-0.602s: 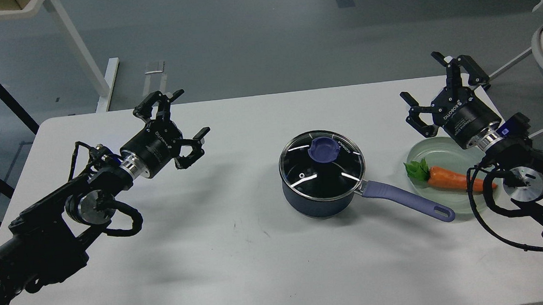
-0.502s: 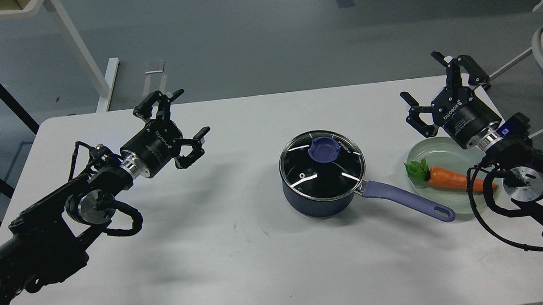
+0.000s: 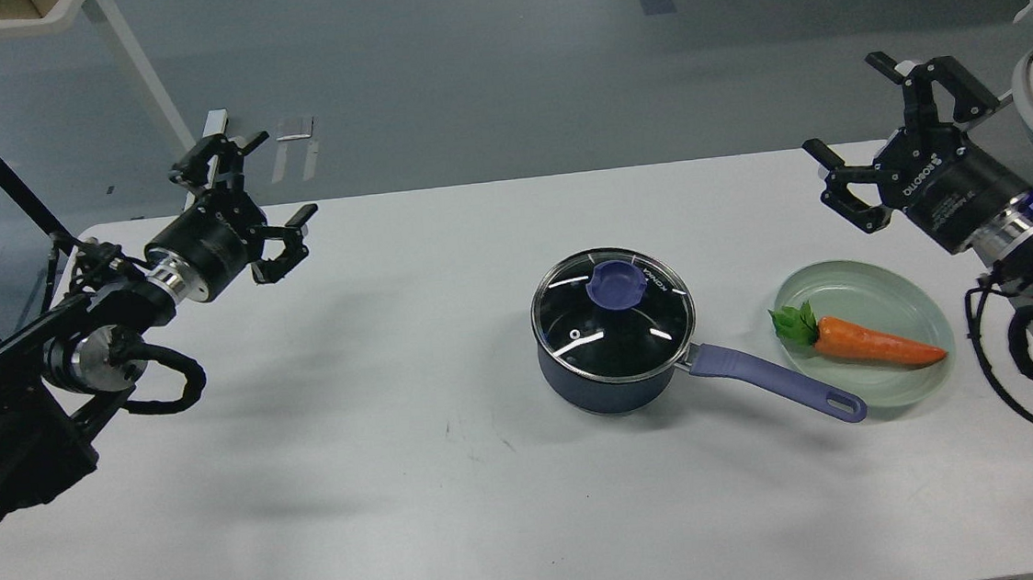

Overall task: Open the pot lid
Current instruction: 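Move the right gripper down to the purple pan handle near the plate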

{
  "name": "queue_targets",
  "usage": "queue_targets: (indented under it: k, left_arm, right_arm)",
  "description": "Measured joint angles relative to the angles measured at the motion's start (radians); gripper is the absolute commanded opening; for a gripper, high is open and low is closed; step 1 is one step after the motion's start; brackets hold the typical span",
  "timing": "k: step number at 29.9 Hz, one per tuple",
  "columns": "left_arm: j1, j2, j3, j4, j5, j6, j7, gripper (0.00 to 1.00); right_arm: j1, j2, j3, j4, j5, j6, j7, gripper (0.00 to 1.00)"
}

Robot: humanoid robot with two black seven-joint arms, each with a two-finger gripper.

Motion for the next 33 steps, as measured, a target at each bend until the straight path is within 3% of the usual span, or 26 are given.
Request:
queue_targets:
  k: [5,10,13,17,24,33]
  left_arm:
    - [-0.013,0.032,0.006,0.010,0.057,0.004,-0.030,0.99]
    - [-0.020,0.040,0.011,-0.006,0.174,0.014,-0.133,0.99]
    - [-0.027,0.055,0.011,-0.034,0.192,0.017,-0.161,0.99]
    - [-0.028,0.081,0.011,-0.093,0.194,0.023,-0.167,0.99]
    - [-0.020,0.087,0.012,-0.189,0.195,0.071,-0.167,0.99]
    - [-0.018,0.084,0.012,-0.241,0.196,0.110,-0.167,0.99]
  right_arm:
    - [0.083,-0.107,0.068,0.108,-0.305,0.000,0.001,1.00]
    - [0.186,-0.143,0.080,0.240,-0.643,0.000,0.001,1.00]
    - [0.224,-0.151,0.076,0.306,-0.829,0.000,0.003,1.00]
    - [0.253,-0.140,0.036,0.364,-1.086,0.000,0.011,1.00]
    - [0.381,-0.135,-0.242,0.383,-1.523,0.000,0.012,1.00]
    - [0.398,-0.129,-0.398,0.380,-1.677,0.000,0.012,1.00]
